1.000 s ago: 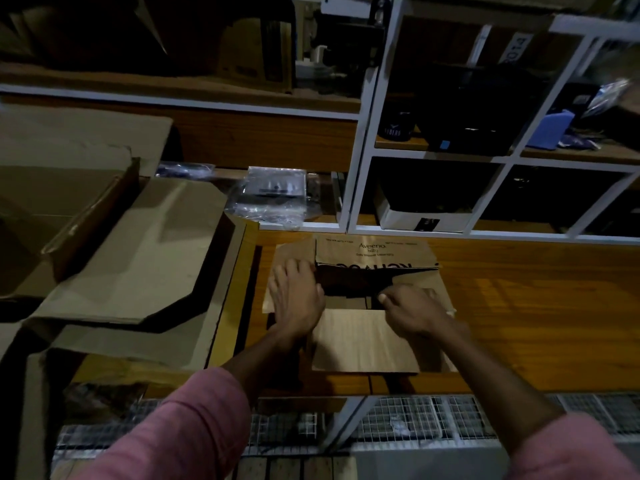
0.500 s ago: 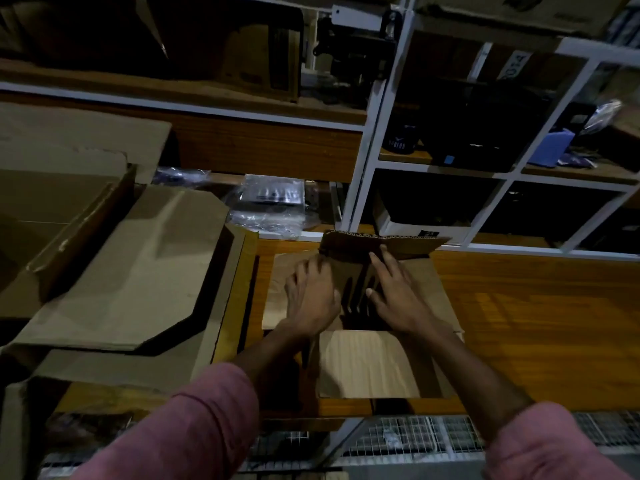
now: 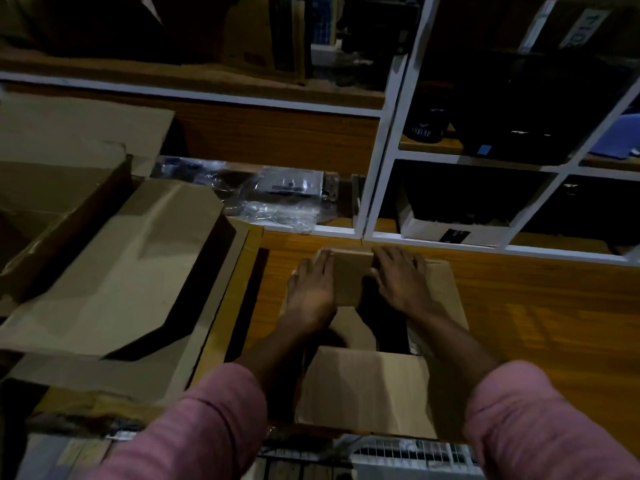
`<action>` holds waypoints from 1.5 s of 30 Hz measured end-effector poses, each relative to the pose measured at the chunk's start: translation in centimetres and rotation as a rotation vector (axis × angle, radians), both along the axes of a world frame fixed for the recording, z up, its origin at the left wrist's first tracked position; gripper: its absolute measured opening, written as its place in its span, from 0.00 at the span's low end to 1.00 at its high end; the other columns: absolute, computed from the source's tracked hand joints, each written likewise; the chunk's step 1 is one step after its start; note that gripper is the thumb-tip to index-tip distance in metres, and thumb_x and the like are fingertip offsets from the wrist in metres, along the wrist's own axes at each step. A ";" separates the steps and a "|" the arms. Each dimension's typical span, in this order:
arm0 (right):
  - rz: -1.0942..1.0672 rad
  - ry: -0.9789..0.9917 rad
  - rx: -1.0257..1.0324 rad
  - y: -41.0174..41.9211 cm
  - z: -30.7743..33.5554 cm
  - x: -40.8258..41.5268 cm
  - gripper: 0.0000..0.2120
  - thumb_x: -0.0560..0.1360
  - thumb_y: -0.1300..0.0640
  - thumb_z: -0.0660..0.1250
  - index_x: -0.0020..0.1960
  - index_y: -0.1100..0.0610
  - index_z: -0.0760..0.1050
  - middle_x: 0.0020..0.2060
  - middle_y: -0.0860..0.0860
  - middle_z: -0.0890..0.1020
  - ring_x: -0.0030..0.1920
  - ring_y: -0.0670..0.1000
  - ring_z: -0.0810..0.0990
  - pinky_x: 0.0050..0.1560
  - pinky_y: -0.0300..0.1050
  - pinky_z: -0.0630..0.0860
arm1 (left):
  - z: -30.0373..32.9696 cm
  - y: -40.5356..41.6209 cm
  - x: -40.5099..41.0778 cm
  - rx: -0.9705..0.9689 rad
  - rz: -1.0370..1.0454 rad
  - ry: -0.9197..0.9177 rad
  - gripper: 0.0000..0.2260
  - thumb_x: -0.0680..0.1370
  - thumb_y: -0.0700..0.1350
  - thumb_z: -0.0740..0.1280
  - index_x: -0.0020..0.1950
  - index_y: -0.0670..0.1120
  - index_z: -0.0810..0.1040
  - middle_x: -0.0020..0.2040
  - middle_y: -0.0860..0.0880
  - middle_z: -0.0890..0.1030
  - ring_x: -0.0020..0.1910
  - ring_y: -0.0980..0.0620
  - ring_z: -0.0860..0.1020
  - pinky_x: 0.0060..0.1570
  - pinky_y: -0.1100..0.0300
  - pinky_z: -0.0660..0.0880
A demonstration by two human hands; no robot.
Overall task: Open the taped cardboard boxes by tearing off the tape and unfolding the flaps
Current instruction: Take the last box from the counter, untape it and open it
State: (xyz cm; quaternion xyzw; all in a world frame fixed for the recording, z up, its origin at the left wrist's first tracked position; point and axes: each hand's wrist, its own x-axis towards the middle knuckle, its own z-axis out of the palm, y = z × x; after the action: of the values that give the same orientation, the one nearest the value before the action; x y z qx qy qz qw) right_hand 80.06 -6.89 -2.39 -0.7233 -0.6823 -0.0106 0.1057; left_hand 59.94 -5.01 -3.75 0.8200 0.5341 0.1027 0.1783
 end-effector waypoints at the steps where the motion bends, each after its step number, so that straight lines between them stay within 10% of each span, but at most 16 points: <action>1: -0.008 -0.003 0.051 0.3 -0.2 0.1 0.17 0.81 0.52 0.63 0.69 0.50 0.72 0.64 0.53 0.77 0.66 0.59 0.73 0.66 0.58 0.62 | 0.1 -0.2 0.0 0.009 0.008 -0.006 0.39 0.80 0.43 0.66 0.84 0.49 0.45 0.84 0.51 0.46 0.80 0.39 0.51 0.75 0.36 0.55; 7: -0.157 0.032 0.069 1.5 0.6 -1.1 0.09 0.72 0.59 0.71 0.48 0.49 0.77 0.50 0.52 0.82 0.55 0.57 0.78 0.52 0.51 0.66 | -0.1 -0.8 -0.8 0.092 -0.017 -0.013 0.38 0.79 0.42 0.65 0.84 0.47 0.46 0.84 0.49 0.47 0.77 0.40 0.55 0.72 0.42 0.63; 16: -0.126 0.165 0.121 -2.1 1.0 -4.7 0.05 0.75 0.61 0.67 0.49 0.61 0.79 0.50 0.61 0.78 0.49 0.61 0.77 0.49 0.54 0.77 | 0.7 0.1 -0.1 0.094 0.044 -0.026 0.33 0.77 0.40 0.69 0.80 0.47 0.59 0.78 0.47 0.67 0.69 0.40 0.67 0.64 0.44 0.73; 20: -0.265 0.519 -0.389 -4.7 2.1 -5.8 0.13 0.81 0.52 0.62 0.55 0.60 0.80 0.55 0.59 0.81 0.56 0.59 0.80 0.58 0.54 0.78 | 2.0 -0.5 0.1 0.194 0.039 0.042 0.28 0.78 0.43 0.66 0.77 0.46 0.64 0.73 0.46 0.72 0.68 0.41 0.68 0.65 0.45 0.70; 26: -0.299 0.196 -0.192 -8.0 3.8 -6.3 0.28 0.80 0.47 0.63 0.77 0.51 0.61 0.82 0.59 0.43 0.80 0.65 0.38 0.77 0.67 0.45 | 2.9 -5.0 0.9 0.127 0.051 0.166 0.30 0.75 0.53 0.70 0.75 0.47 0.67 0.79 0.44 0.61 0.75 0.40 0.63 0.70 0.39 0.62; 31: -0.425 0.094 0.040 -10.3 3.6 -2.6 0.33 0.79 0.48 0.65 0.80 0.52 0.57 0.81 0.58 0.51 0.81 0.63 0.48 0.78 0.65 0.49 | 1.7 -5.7 -0.3 0.119 0.003 -0.030 0.30 0.76 0.43 0.72 0.77 0.48 0.66 0.83 0.46 0.52 0.80 0.42 0.55 0.76 0.47 0.61; 36: -0.577 -0.002 -0.131 -14.2 2.4 2.4 0.30 0.78 0.48 0.64 0.76 0.55 0.62 0.76 0.62 0.61 0.76 0.66 0.59 0.75 0.63 0.59 | 1.8 -4.0 -1.5 0.191 -0.020 -0.138 0.20 0.77 0.40 0.71 0.68 0.49 0.74 0.70 0.47 0.74 0.67 0.44 0.74 0.65 0.49 0.75; 45: -0.537 0.499 -0.001 -16.9 0.2 3.8 0.18 0.81 0.63 0.60 0.70 0.57 0.71 0.58 0.57 0.80 0.57 0.58 0.80 0.51 0.49 0.75 | 0.0 -8.3 -0.3 0.314 -0.080 -0.048 0.14 0.83 0.54 0.56 0.55 0.49 0.79 0.57 0.48 0.80 0.60 0.47 0.75 0.66 0.44 0.69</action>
State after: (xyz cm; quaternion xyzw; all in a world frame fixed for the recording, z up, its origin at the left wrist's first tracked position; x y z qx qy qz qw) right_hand 83.87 -23.82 -2.22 -0.8570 -0.4215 0.1390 0.2619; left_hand 59.61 -13.34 -3.73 0.8558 0.4738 0.1973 0.0648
